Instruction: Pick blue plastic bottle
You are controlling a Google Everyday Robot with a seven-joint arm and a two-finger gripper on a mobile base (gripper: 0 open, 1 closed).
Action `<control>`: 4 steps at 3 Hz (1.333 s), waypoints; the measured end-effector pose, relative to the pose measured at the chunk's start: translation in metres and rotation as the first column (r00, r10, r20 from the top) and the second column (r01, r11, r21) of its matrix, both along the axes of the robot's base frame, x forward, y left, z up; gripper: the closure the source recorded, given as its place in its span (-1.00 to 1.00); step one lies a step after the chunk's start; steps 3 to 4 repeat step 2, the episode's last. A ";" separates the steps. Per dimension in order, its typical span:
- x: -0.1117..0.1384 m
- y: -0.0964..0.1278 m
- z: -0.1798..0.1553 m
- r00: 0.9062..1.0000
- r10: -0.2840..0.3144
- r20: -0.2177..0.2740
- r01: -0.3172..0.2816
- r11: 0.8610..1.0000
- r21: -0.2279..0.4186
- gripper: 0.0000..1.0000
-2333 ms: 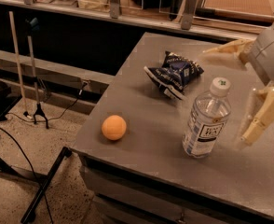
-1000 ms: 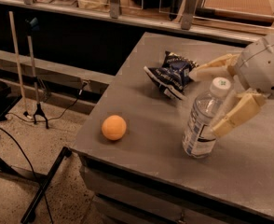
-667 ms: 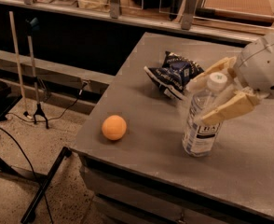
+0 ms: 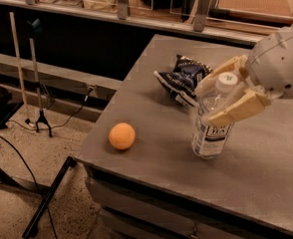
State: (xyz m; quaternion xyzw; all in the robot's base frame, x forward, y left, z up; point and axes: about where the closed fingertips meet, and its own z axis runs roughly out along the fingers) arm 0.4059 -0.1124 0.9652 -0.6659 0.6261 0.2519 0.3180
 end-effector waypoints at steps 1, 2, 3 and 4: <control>0.010 0.016 0.052 0.997 0.041 0.059 -0.042 0.999 0.012 1.00; 0.010 0.016 0.052 0.997 0.041 0.059 -0.042 0.999 0.012 1.00; 0.010 0.016 0.052 0.997 0.041 0.059 -0.042 0.999 0.012 1.00; 0.010 0.016 0.052 0.997 0.041 0.059 -0.042 0.999 0.012 1.00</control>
Offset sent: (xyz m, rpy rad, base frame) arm 0.0132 0.0176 0.0794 0.0170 -0.0714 0.0637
